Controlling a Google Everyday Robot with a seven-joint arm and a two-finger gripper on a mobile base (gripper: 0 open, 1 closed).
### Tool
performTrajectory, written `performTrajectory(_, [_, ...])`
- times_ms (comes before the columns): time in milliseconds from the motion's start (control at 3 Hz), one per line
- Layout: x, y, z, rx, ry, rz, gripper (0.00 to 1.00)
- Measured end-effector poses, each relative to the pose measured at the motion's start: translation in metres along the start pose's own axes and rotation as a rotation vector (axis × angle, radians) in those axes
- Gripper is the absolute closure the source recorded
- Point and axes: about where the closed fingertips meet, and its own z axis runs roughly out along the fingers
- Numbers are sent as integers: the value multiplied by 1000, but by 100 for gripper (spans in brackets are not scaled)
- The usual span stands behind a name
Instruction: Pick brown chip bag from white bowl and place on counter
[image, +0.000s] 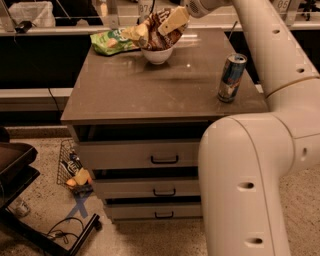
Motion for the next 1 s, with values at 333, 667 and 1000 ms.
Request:
performTrajectory(333, [0,10,19,-46,-20,5,0])
performTrajectory(667, [4,18,34,-66,-6,-3,0])
performTrajectory(1000, [9,25,48,-75,30,-24,0])
